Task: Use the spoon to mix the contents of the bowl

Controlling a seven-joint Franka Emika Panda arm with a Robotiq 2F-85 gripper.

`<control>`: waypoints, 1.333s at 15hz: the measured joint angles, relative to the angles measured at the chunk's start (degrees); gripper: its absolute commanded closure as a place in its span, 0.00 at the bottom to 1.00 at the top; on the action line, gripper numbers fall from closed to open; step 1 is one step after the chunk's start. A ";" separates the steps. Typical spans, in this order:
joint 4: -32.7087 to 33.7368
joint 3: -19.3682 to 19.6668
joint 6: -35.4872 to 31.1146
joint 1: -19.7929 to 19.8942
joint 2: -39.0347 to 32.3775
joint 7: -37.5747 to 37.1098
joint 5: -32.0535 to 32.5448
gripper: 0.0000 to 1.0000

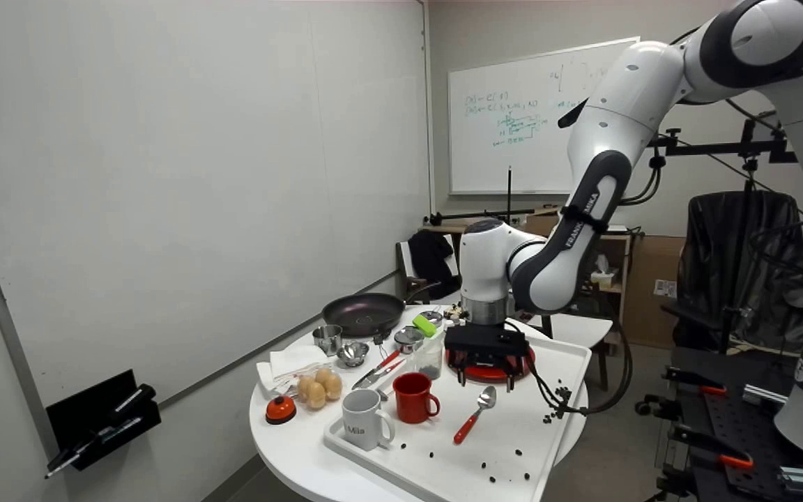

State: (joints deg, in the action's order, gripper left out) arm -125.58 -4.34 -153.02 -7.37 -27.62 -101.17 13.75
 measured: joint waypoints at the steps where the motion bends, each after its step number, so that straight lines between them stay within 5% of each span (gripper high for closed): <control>1: 1.80 0.33 0.00 -0.32 -1.82 0.84 -2.00 0.00; 6: 7.27 0.34 0.07 -0.60 -7.26 6.03 -10.42 0.00; 20: 8.05 7.33 -3.74 -8.46 -11.92 6.06 -10.95 0.00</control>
State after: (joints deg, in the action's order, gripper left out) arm -117.52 2.99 -156.76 -15.83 -39.54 -95.11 2.80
